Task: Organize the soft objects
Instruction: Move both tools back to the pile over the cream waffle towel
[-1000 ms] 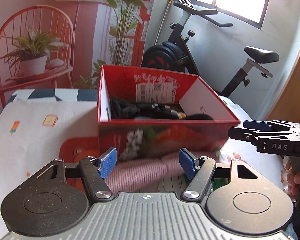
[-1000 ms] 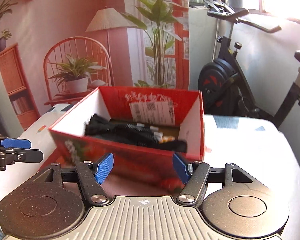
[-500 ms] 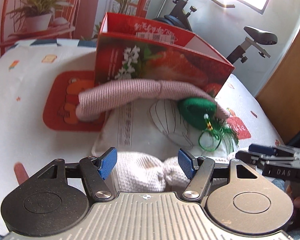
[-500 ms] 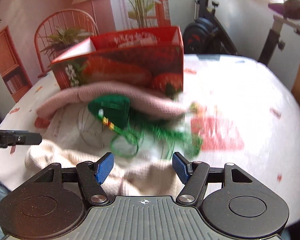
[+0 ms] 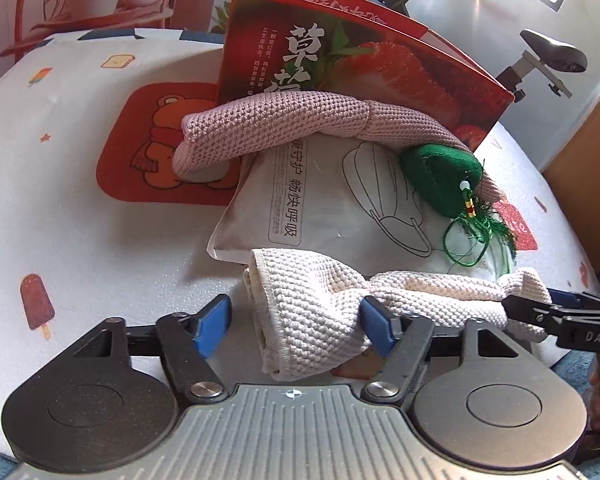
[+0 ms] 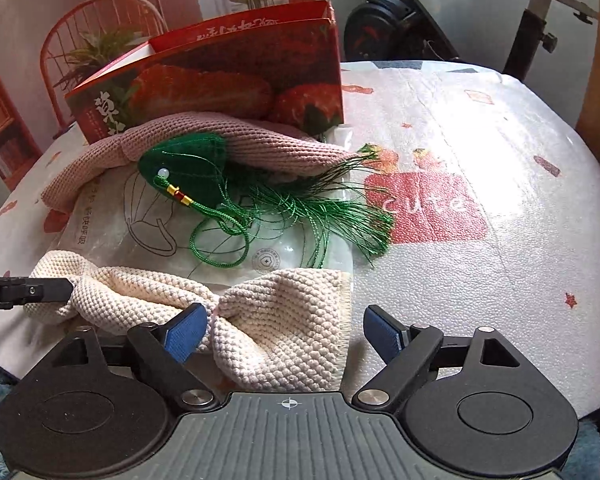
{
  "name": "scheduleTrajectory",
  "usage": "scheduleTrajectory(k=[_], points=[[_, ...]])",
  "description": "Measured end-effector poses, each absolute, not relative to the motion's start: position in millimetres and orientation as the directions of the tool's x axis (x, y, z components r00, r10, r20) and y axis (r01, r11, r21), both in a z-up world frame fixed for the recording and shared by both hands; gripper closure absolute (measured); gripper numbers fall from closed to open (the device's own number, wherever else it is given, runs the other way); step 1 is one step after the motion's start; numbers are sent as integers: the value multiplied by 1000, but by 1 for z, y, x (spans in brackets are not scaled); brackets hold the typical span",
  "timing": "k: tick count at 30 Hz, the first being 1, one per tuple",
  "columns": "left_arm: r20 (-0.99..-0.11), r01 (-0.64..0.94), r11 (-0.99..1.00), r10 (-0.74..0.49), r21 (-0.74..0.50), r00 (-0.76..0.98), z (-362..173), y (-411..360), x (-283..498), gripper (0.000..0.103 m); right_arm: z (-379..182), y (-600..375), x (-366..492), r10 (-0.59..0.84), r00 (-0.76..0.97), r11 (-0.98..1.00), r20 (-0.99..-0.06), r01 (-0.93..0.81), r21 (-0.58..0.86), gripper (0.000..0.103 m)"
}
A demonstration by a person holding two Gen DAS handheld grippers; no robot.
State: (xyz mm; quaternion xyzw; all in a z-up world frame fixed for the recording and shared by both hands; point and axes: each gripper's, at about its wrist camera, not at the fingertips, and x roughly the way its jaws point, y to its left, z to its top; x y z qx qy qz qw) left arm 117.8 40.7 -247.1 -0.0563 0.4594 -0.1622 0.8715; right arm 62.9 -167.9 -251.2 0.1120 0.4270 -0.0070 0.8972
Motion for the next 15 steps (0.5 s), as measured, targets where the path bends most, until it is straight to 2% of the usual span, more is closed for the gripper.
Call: scheduleTrajectory(k=[4, 7, 11, 13, 15], points=[[-784, 231, 947, -316, -224, 534, -249, 39, 119, 16, -254, -170, 64, 80, 631, 974, -772, 115, 195, 14], [-795, 211, 959, -277, -191, 539, -251, 38, 121, 1, -256, -172, 66, 84, 624, 970, -777, 127, 207, 10], [-798, 207, 963, -260, -173, 544, -252, 38, 122, 0, -258, -174, 67, 91, 621, 966, -778, 134, 220, 6], [-797, 207, 963, -259, -172, 546, -252, 38, 122, 0, -259, -173, 68, 93, 616, 967, -782, 130, 217, 0], [-795, 205, 964, -258, -171, 548, -252, 39, 122, 0, -260, -172, 69, 88, 614, 969, -785, 131, 211, 0]])
